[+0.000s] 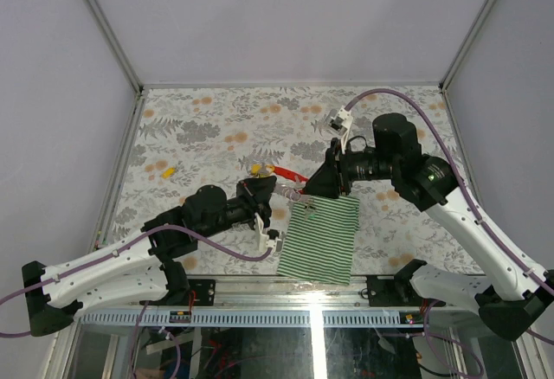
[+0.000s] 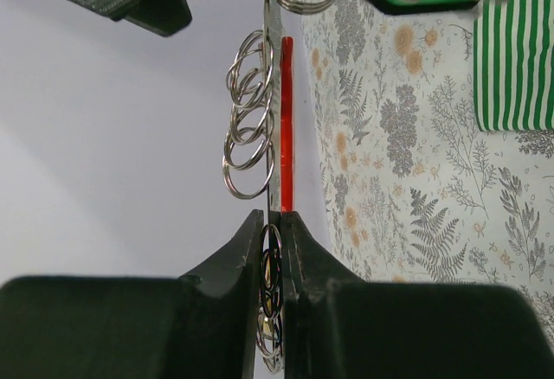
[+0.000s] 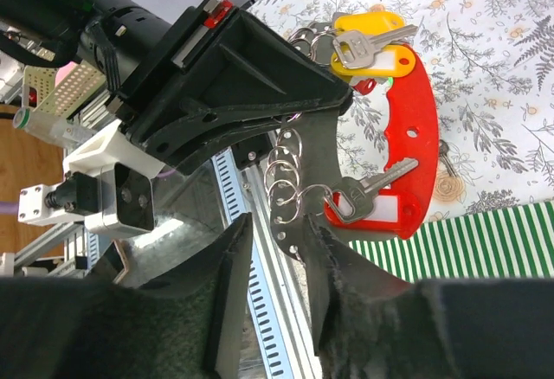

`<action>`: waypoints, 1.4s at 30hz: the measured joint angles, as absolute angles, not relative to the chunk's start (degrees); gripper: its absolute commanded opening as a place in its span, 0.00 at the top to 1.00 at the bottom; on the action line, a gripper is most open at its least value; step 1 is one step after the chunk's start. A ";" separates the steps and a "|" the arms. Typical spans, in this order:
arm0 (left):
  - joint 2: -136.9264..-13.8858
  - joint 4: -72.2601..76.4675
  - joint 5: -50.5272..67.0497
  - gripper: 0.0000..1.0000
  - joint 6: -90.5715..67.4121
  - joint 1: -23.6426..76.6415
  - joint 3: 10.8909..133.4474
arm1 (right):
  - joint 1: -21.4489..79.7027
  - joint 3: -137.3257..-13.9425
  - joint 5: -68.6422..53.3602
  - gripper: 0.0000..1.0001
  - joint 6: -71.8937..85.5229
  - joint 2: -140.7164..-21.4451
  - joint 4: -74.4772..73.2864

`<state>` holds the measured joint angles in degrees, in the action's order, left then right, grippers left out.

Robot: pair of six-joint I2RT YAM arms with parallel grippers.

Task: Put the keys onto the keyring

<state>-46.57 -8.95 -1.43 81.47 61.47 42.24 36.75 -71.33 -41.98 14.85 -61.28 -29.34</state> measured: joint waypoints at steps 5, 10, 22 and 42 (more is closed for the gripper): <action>-46.59 -10.31 -1.23 1.00 81.67 61.47 42.26 | 36.75 -71.33 -39.16 0.51 14.92 -61.71 -29.30; -50.13 -15.68 -1.28 0.98 75.75 61.47 44.99 | 36.75 -69.36 -22.74 0.45 14.44 -57.74 -28.53; -64.45 -15.05 -2.39 0.95 28.40 61.47 49.93 | 36.75 -62.96 5.06 0.38 15.94 -44.84 -26.89; -91.64 -7.81 27.79 1.00 -39.53 32.88 59.86 | 36.75 -62.94 6.48 0.32 21.02 -46.02 -30.98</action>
<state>-91.64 -7.81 27.79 -39.53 32.88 59.86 36.75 -62.94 6.48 21.02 -46.02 -30.98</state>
